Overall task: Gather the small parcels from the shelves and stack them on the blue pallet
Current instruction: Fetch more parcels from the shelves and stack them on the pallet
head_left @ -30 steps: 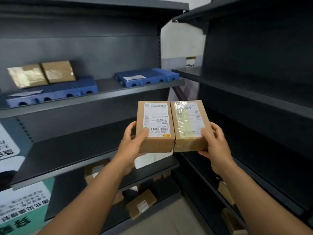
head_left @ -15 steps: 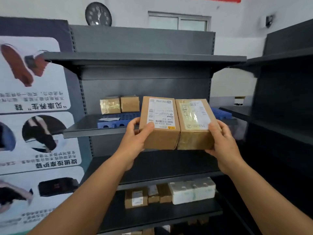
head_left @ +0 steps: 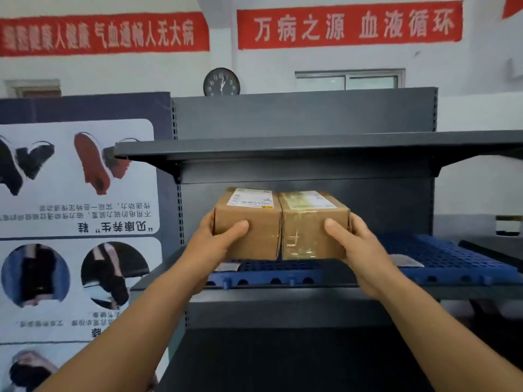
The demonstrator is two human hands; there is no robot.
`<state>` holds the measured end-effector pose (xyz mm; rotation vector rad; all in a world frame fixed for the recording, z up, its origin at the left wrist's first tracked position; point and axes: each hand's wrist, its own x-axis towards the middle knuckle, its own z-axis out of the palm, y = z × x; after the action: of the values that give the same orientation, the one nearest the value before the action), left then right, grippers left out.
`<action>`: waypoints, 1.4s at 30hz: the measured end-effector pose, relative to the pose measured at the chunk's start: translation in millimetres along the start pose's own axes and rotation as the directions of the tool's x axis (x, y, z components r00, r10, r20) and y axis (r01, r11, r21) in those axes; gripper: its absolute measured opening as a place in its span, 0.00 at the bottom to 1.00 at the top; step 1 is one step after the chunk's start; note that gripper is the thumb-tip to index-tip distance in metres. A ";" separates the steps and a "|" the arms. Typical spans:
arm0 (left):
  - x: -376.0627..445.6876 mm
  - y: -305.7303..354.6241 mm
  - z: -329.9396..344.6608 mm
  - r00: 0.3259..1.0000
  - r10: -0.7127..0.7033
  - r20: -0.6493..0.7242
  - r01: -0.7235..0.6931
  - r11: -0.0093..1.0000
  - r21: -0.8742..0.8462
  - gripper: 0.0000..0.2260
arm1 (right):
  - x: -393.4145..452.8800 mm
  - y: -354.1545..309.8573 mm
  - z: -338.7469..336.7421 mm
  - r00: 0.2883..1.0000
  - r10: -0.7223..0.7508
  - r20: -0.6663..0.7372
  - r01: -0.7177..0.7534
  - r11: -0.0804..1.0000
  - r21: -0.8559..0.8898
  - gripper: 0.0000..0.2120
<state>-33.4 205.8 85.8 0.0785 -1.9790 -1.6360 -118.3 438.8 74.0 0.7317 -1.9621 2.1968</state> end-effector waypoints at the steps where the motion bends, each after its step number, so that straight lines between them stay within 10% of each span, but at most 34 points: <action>1: 14.8 -2.9 -2.7 1.000 -0.002 -0.019 0.002 1.000 0.007 0.30 | 16.3 3.7 4.7 1.000 0.001 0.019 -0.001 1.000 0.001 0.22; 8: 94.9 -27.0 -21.2 0.984 0.008 -0.179 0.010 0.995 0.101 0.27 | 110.9 29.5 42.1 0.999 -0.005 0.051 0.008 0.998 -0.061 0.22; 30: 247.5 -99.5 -69.1 0.996 -0.083 -0.035 0.086 0.993 0.081 0.21 | 232.5 86.7 110.2 0.998 0.064 -0.021 -0.068 0.967 -0.246 0.18; 42: 245.6 -99.6 -64.9 0.997 -0.068 -0.037 0.077 0.927 0.367 0.20 | 227.2 89.1 114.9 0.998 0.067 -0.003 -0.064 0.946 -0.319 0.21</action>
<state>-240.1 27.7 94.0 0.3157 -2.2657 -1.2774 -320.3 261.2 93.6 0.6349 -2.2991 1.8398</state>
